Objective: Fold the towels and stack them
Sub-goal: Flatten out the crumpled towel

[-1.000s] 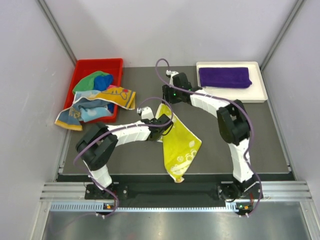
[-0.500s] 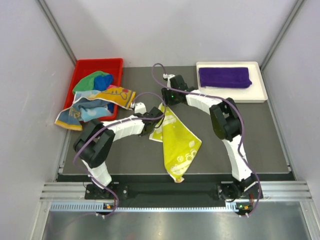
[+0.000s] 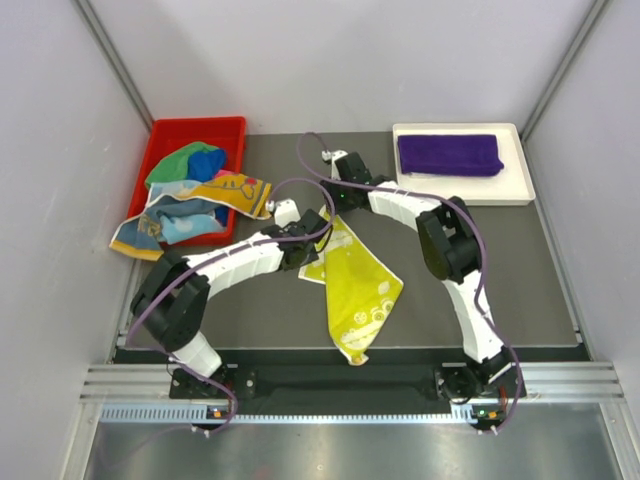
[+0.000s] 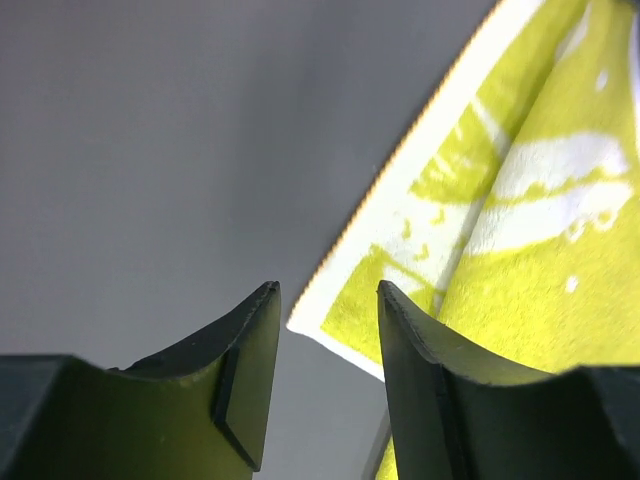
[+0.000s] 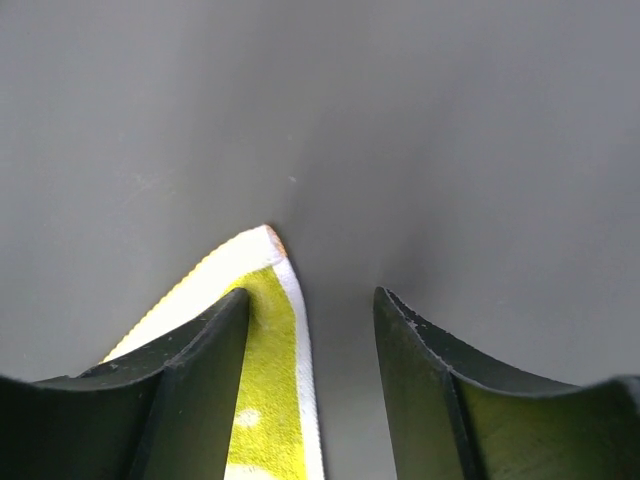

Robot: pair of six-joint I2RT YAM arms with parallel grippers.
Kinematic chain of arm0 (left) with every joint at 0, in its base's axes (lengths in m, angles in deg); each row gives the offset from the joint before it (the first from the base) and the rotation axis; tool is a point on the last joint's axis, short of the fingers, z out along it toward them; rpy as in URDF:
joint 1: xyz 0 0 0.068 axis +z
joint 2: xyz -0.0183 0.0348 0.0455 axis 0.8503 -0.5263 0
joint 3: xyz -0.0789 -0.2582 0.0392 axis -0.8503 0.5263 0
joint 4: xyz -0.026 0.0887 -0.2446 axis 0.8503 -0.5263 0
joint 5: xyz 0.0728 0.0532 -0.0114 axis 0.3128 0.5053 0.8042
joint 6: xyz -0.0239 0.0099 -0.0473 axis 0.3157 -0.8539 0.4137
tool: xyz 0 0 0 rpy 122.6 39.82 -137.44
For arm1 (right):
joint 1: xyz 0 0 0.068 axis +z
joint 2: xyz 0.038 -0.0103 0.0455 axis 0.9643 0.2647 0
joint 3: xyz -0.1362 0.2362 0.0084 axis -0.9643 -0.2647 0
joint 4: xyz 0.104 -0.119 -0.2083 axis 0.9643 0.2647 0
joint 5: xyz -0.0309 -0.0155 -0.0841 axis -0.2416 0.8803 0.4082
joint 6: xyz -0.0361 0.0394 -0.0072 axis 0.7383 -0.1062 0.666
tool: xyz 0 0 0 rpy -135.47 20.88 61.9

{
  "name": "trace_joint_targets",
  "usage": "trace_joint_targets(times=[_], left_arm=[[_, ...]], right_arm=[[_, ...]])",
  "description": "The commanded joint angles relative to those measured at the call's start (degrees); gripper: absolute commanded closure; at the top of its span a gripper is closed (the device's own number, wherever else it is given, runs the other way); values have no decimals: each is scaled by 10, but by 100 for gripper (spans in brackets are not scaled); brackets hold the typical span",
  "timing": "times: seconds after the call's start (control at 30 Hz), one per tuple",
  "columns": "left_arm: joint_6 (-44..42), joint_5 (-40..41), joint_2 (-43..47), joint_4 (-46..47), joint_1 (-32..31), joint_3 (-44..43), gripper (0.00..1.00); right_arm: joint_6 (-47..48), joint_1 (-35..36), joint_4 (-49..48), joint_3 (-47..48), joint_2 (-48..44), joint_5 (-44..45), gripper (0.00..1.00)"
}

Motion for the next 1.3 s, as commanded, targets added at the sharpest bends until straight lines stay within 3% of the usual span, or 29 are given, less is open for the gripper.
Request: trace_joint_targets(times=[0.0,0.07,0.3,0.43,0.63,0.73,0.87,1.07,1.27], left_arm=[[25,-8,-32,11,-21,3,51],[32,3,-53,6,-31,-9,51],[44,15,-83,11,-31,0,53],[40,27,-93,13,-31,3,55],[20,43,-125,3,-23,-19,92],[-1,41,-125,11,10,-27,100],[-73,11,-126,42,68,-63,100],[-216,-145,-175,127,154,-169,100],[-297,-259,-245,139,197,-281,100]], right_arm=[[20,24,13,32,26,24,48],[19,31,20,36,36,40,50],[-4,25,31,10,28,69,75],[-20,12,35,-6,14,69,85],[-39,8,31,-45,-30,71,88],[-59,-1,26,-74,-57,57,88],[-95,-17,-2,-153,-103,29,90],[-138,-30,-55,-246,-183,29,91],[-142,-53,-49,-222,-184,34,89]])
